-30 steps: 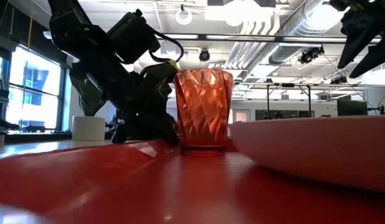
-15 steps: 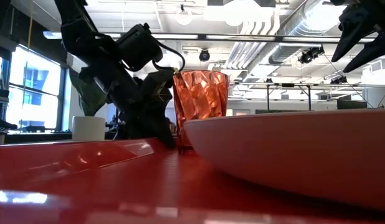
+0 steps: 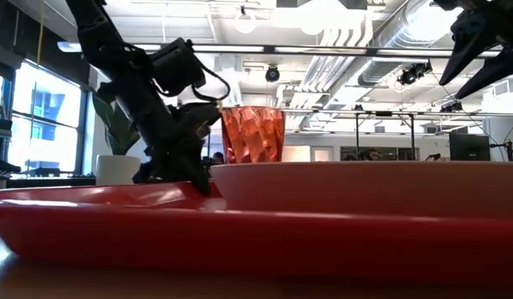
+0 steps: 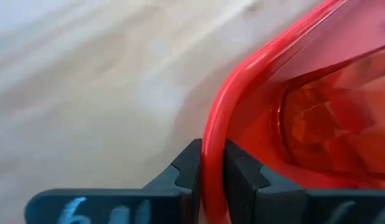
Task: Pick and place plate/cup/fork/spoon on tray
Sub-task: Move the red tray to the center on the table
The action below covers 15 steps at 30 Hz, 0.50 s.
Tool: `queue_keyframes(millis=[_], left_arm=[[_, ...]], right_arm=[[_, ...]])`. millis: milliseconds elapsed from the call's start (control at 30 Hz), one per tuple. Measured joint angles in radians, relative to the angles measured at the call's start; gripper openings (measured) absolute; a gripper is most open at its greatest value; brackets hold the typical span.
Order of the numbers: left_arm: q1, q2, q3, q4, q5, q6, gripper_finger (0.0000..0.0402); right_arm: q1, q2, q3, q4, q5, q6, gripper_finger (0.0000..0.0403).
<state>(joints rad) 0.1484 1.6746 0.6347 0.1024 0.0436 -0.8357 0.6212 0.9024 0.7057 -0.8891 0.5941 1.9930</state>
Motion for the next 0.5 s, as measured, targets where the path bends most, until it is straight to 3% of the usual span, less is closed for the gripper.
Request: queue_keyframes(millis=[267, 500], left_arm=[[0.062, -0.119, -0.077, -0.083, -0.076, 0.048, 0.0046], [0.162, -0.208, -0.127, -0.118, -0.038, 0.175, 0.0047]], right_arm=[[-0.013, 0.001, 0.000, -0.023, 0.000, 0.010, 0.0112], [-0.071, 0.001, 0.000, -0.030, -0.015, -0.037, 0.0112]])
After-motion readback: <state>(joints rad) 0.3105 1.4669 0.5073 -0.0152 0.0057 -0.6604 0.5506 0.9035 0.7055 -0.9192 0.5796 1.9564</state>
